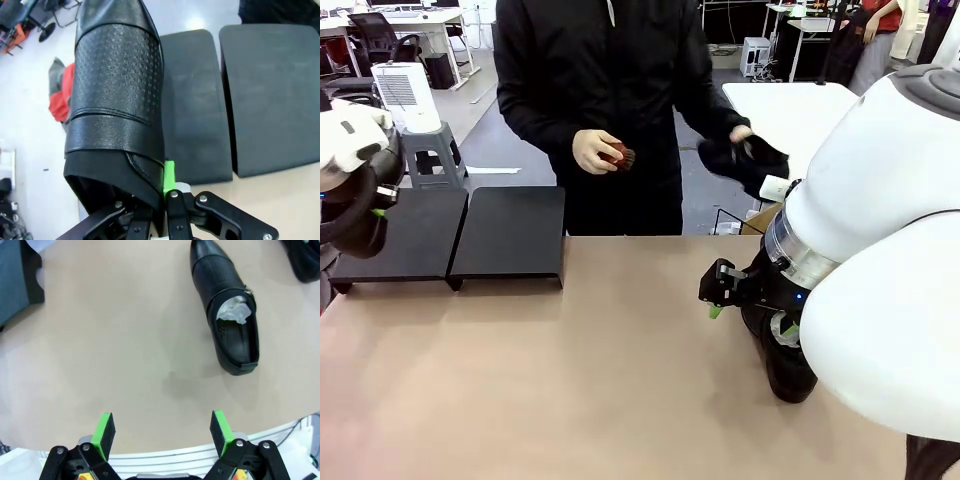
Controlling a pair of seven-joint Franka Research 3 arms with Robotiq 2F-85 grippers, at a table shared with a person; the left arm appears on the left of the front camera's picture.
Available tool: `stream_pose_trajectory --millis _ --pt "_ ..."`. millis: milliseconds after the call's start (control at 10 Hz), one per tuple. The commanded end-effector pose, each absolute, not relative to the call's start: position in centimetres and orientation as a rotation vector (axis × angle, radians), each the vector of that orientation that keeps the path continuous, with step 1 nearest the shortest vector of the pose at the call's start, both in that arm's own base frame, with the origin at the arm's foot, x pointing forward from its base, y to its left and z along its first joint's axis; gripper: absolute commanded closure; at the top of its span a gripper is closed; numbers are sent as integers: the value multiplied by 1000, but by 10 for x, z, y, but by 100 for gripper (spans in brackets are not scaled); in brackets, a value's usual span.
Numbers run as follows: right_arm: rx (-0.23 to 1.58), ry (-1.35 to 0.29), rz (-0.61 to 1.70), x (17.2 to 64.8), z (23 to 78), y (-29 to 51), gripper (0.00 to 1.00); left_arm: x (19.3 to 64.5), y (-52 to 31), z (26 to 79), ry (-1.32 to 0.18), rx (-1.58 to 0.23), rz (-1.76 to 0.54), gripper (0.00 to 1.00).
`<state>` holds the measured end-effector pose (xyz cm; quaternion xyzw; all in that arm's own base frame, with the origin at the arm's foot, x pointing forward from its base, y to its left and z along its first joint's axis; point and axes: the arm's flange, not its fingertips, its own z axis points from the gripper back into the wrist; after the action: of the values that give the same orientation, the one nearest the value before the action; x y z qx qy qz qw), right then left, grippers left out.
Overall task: Organize the shoes by placing them on the stand.
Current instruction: Place the Shoe from the middle of the table onto the Shoes Stand.
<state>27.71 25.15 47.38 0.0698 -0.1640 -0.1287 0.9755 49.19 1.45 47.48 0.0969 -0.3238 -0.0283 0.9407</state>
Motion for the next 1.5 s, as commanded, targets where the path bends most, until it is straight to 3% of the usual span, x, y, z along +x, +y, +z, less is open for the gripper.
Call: stream_pose_trajectory --millis 0,200,600,900,1400 --pt "158 -333 -252 281 474 252 0 470 11 485 -667 202 -45 100" --pt "158 -333 -252 281 474 252 0 470 11 485 -667 202 -45 100" --pt "158 -333 -252 281 474 252 0 533 35 457 -660 212 -262 100" --pt "158 -333 -252 281 474 252 0 554 41 451 -639 314 -228 100" --pt "158 -333 -252 281 474 252 0 561 59 425 -566 262 -127 100"
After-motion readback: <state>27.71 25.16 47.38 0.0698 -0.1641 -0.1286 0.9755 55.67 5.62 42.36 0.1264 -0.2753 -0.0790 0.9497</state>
